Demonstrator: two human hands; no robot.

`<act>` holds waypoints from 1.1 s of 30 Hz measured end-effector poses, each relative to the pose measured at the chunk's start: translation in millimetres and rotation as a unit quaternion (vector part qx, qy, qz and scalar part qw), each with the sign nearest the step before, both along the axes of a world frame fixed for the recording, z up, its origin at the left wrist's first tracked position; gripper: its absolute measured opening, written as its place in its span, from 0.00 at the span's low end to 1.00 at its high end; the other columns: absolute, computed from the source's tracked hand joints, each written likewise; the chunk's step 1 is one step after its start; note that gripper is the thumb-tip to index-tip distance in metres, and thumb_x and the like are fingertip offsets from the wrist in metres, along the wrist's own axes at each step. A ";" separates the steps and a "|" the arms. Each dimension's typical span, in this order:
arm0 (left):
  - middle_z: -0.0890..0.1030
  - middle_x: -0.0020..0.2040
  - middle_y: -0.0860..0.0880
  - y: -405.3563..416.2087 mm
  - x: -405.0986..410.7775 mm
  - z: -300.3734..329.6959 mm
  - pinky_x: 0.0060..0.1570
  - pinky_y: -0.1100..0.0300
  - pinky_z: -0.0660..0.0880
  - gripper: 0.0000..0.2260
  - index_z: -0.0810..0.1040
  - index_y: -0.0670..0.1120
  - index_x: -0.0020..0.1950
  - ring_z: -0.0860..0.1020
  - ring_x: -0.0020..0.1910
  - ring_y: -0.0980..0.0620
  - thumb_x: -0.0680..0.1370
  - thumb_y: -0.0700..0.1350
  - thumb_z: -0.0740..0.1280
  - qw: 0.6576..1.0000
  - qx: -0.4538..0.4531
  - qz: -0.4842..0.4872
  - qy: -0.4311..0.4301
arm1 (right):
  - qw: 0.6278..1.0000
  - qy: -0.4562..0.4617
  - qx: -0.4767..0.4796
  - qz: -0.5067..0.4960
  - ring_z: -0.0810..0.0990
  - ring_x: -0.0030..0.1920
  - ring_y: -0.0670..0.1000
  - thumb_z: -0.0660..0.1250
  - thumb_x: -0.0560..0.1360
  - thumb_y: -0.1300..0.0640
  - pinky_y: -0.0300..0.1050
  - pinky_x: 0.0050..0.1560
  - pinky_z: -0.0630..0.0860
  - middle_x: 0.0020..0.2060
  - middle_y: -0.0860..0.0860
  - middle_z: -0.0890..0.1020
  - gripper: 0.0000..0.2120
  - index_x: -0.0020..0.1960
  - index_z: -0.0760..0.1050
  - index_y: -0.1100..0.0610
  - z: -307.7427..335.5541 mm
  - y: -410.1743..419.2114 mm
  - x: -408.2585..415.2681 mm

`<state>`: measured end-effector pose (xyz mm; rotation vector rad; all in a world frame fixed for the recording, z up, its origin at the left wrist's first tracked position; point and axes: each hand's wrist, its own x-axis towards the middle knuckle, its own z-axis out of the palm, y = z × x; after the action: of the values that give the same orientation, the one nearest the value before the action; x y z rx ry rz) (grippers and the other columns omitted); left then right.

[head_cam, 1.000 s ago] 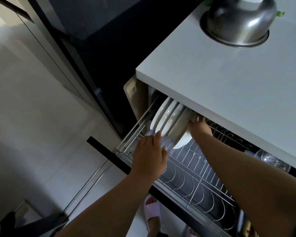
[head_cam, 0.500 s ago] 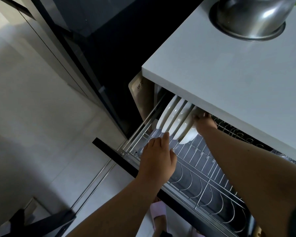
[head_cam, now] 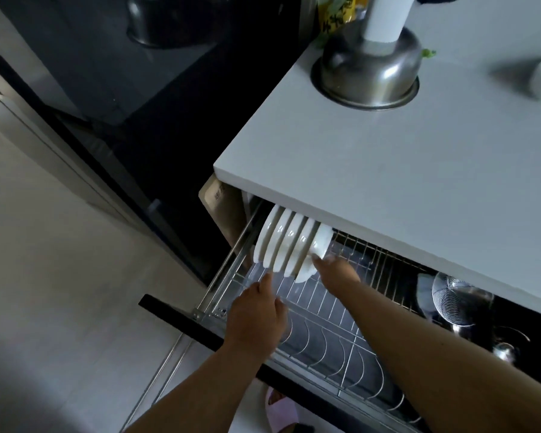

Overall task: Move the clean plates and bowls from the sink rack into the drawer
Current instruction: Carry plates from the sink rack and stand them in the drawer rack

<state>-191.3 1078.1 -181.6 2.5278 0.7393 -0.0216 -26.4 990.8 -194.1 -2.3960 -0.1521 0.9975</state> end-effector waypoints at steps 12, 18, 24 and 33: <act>0.81 0.46 0.52 -42.4 95.0 79.5 0.36 0.59 0.72 0.15 0.69 0.51 0.67 0.79 0.37 0.53 0.80 0.50 0.57 0.991 -0.089 -0.091 0.039 | 0.971 -0.173 0.092 -0.137 0.77 0.39 0.55 0.58 0.80 0.47 0.52 0.45 0.76 0.44 0.61 0.82 0.20 0.56 0.76 0.63 116.4 -123.6 -9.0; 0.80 0.47 0.53 -113.7 124.3 107.6 0.37 0.58 0.75 0.14 0.71 0.50 0.66 0.79 0.38 0.52 0.80 0.49 0.59 0.975 -0.094 -0.198 0.018 | 0.939 -0.197 0.132 -0.251 0.78 0.45 0.49 0.59 0.80 0.46 0.41 0.40 0.70 0.46 0.50 0.81 0.15 0.56 0.76 0.56 135.8 -194.6 -10.0; 0.80 0.48 0.50 -193.1 137.3 133.4 0.38 0.58 0.74 0.12 0.72 0.50 0.62 0.79 0.42 0.50 0.79 0.49 0.60 0.957 -0.071 -0.283 0.006 | 0.897 -0.232 0.163 -0.339 0.77 0.37 0.46 0.61 0.79 0.47 0.37 0.37 0.70 0.34 0.45 0.79 0.12 0.44 0.75 0.54 156.6 -277.5 -21.4; 0.81 0.46 0.54 -355.4 132.4 162.3 0.50 0.53 0.76 0.12 0.70 0.54 0.60 0.79 0.45 0.50 0.78 0.52 0.58 0.931 -0.053 -0.362 -0.009 | 0.862 -0.262 0.146 -0.408 0.80 0.40 0.53 0.60 0.79 0.44 0.45 0.40 0.72 0.37 0.51 0.82 0.16 0.42 0.76 0.54 179.1 -432.2 -53.8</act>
<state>-58.9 722.7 -19.3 2.5425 -0.2311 -0.2802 -80.2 558.6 -15.0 -2.0501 0.4602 -0.0755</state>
